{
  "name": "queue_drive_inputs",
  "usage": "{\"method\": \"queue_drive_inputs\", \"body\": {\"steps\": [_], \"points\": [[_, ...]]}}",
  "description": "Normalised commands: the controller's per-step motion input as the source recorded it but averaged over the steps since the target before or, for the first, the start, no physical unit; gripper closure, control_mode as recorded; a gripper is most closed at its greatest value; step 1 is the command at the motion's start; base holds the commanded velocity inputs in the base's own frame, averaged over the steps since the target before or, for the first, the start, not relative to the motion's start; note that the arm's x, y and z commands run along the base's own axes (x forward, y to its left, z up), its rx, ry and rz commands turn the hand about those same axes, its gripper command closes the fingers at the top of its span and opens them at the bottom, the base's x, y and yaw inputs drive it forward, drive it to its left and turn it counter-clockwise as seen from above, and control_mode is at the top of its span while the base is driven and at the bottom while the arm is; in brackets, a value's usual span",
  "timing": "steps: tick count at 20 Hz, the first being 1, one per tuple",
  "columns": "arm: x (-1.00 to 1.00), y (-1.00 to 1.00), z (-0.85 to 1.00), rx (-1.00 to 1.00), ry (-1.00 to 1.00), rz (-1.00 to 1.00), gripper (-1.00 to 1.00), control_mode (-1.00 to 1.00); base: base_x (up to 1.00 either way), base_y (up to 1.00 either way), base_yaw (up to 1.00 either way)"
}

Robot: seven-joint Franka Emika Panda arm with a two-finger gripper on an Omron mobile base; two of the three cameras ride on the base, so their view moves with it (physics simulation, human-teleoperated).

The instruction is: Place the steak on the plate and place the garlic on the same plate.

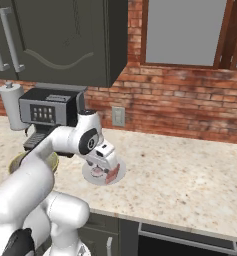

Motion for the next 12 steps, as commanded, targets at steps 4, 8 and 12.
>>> {"method": "queue_drive_inputs", "body": {"steps": [4, 8, 12], "points": [[-0.72, 0.04, 0.46, 0.0, 0.02, 0.04, -1.0, -1.0, 0.0, 0.0, 0.0], [-0.78, 0.0, 0.62, -0.02, -0.02, 0.05, -1.0, -1.0, 0.0, 0.0, 0.0], [-0.47, 0.12, 0.6, -0.01, -0.06, 0.12, -1.0, -1.0, 0.0, 0.0, 0.0]]}}
